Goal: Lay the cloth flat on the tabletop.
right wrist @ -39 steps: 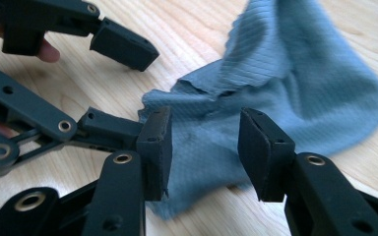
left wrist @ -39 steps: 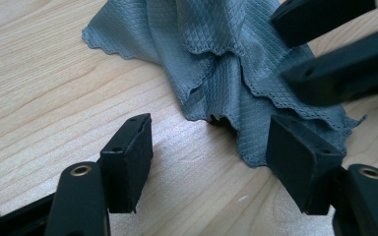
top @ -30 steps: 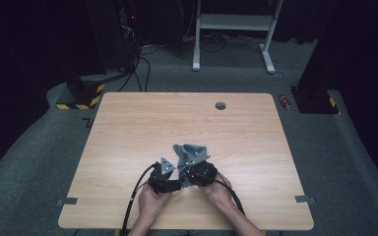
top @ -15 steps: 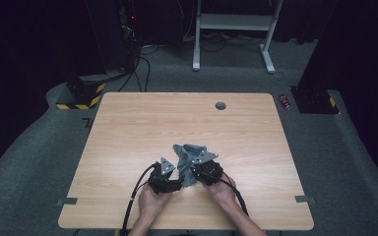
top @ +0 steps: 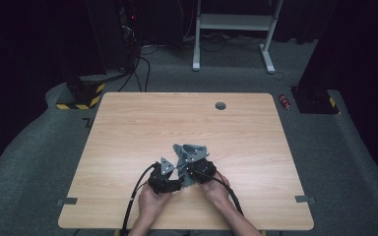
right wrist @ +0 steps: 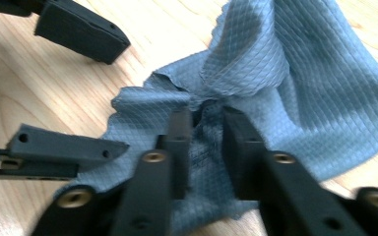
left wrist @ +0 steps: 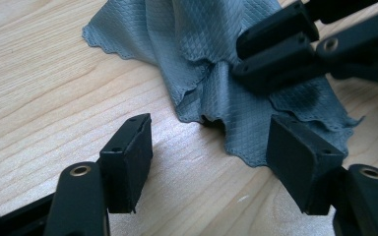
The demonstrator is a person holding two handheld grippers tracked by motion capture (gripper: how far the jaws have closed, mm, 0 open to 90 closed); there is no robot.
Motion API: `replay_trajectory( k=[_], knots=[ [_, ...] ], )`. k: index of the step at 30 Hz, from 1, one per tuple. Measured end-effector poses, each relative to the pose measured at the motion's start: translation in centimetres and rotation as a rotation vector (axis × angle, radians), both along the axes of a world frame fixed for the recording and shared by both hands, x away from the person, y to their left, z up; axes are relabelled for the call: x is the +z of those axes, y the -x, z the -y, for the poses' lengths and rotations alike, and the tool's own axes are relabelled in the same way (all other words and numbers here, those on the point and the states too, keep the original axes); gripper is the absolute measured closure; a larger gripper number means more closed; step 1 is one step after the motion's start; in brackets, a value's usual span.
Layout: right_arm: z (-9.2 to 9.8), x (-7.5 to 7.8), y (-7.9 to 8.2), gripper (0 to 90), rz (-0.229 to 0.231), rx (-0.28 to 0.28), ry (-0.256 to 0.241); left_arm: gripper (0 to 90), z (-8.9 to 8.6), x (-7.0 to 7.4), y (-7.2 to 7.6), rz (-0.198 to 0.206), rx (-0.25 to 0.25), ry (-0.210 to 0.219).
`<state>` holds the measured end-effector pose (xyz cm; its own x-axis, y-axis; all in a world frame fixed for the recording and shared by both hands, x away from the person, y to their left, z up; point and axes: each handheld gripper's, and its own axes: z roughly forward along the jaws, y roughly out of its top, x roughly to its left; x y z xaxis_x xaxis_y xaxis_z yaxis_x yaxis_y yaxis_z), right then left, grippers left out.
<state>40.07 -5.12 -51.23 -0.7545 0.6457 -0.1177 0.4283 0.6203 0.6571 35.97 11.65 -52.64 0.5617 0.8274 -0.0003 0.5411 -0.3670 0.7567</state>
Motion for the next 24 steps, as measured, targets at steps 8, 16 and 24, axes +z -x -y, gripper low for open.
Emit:
replay_trajectory(
  k=[8,16,24],
  knots=[
    [0.8,0.3,0.0,88.0,0.015,-0.003,0.002,34.4,0.0,0.0,0.0,0.000,0.000,0.000],
    [2.7,0.9,0.4,88.0,0.022,-0.044,-0.036,34.4,0.0,0.0,0.0,0.000,0.000,0.000],
    [5.6,0.9,0.7,88.0,0.024,-0.101,-0.056,34.4,0.0,0.0,0.0,0.001,0.001,0.000]
  ],
)
